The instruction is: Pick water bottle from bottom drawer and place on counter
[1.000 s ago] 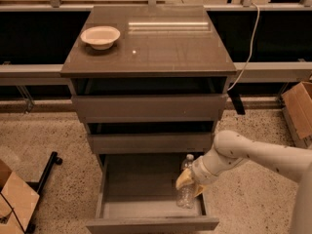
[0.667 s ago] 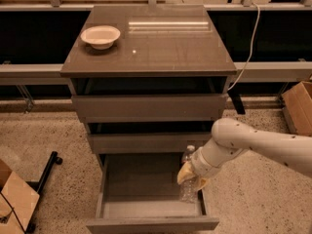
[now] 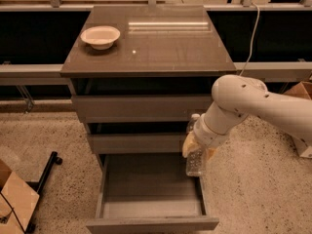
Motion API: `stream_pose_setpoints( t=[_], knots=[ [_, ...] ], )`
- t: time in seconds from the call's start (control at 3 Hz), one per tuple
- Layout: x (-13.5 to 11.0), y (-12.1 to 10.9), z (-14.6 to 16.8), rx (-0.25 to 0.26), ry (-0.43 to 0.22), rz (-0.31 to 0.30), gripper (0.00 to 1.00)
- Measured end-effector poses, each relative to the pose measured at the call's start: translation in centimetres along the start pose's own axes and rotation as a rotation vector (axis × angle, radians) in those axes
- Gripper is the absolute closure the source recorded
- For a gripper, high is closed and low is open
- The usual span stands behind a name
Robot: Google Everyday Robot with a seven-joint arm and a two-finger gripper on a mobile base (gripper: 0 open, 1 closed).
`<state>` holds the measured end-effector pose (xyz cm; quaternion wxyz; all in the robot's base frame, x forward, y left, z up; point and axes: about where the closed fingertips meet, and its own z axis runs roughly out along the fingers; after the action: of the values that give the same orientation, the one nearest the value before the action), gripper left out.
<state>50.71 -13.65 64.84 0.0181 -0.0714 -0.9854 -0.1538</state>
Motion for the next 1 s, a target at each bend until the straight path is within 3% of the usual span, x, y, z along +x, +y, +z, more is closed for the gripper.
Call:
stream_pose_setpoints(
  t=[0.33, 0.67, 1.0],
  knots=[
    [0.3, 0.1, 0.3, 0.001, 0.015, -0.016, 1.0],
    [0.4, 0.3, -1.9, 0.027, -0.017, -0.04, 1.0],
    [0.2, 1.8, -6.2, 0.069, -0.07, -0.11, 1.0]
  ],
)
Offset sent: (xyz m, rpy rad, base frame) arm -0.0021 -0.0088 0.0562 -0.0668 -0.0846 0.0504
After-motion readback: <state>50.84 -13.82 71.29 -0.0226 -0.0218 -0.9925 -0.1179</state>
